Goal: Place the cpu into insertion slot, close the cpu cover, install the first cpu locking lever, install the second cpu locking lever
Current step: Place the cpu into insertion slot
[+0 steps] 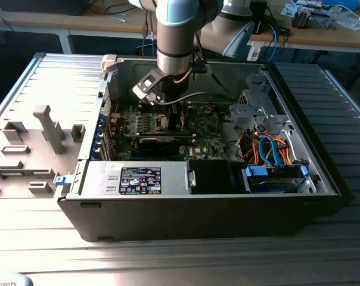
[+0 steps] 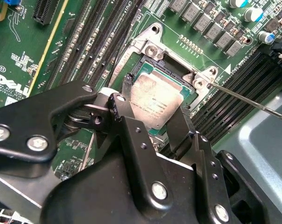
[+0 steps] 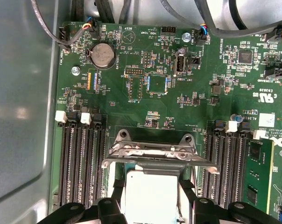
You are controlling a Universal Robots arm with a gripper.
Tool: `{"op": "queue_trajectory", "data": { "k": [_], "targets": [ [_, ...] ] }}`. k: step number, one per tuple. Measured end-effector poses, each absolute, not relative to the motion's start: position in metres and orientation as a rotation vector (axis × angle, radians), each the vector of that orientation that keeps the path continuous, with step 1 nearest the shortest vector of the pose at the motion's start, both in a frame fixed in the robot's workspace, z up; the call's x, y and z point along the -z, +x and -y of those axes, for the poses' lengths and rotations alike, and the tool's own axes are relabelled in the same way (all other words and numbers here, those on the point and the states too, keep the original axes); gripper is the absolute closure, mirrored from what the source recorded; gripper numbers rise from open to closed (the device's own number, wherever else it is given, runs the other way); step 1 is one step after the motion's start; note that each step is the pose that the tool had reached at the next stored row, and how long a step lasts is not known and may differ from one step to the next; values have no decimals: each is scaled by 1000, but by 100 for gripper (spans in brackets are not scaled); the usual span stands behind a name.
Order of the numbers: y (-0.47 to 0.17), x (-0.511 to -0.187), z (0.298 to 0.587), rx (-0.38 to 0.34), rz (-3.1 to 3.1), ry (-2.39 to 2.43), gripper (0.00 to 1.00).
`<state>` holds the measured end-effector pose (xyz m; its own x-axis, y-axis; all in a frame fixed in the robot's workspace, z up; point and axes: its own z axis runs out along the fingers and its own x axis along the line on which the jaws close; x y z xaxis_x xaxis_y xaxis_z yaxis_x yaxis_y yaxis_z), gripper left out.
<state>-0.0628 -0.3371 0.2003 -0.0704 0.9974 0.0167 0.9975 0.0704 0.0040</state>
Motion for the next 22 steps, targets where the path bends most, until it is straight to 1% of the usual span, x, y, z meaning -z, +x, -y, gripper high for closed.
{"op": "queue_trajectory", "data": {
  "k": [22],
  "targets": [
    [-65, -200, 337, 23, 2290, -2137, 46]
  ]
}}
